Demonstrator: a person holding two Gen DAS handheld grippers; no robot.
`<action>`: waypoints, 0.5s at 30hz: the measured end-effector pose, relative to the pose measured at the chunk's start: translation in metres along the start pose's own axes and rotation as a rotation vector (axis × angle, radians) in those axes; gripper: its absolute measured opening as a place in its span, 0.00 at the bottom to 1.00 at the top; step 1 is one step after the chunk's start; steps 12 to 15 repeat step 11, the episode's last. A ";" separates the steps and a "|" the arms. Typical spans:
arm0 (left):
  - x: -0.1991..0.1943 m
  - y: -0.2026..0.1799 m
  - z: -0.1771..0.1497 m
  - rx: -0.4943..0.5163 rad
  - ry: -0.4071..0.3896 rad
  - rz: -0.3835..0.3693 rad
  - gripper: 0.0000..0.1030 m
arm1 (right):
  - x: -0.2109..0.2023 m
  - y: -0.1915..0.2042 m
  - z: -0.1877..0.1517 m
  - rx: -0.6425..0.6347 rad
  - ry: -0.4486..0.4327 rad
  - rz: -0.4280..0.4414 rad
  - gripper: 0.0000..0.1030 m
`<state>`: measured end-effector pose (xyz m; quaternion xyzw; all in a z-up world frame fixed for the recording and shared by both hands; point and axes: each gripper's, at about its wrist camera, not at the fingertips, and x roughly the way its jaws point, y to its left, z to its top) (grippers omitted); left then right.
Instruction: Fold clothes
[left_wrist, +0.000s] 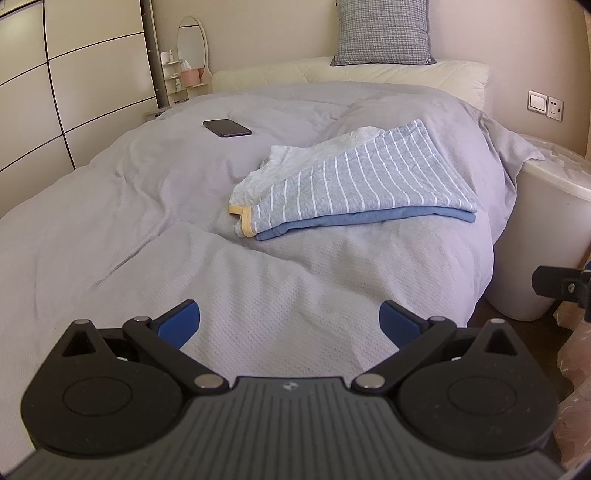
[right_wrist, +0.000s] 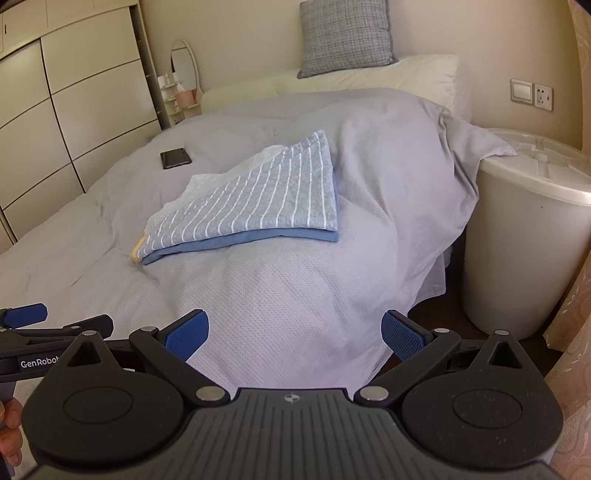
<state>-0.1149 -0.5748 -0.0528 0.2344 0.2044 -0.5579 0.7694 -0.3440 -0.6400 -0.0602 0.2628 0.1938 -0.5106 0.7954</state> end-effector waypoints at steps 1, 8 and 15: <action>0.000 0.000 0.000 0.000 0.002 0.000 0.99 | 0.000 0.000 0.000 0.001 0.000 0.001 0.99; -0.002 -0.002 -0.003 -0.006 -0.001 -0.012 0.99 | -0.004 -0.001 0.000 0.008 -0.007 0.012 0.99; -0.002 -0.002 -0.004 -0.018 -0.004 -0.015 0.99 | -0.006 0.000 -0.001 0.006 -0.010 0.012 0.99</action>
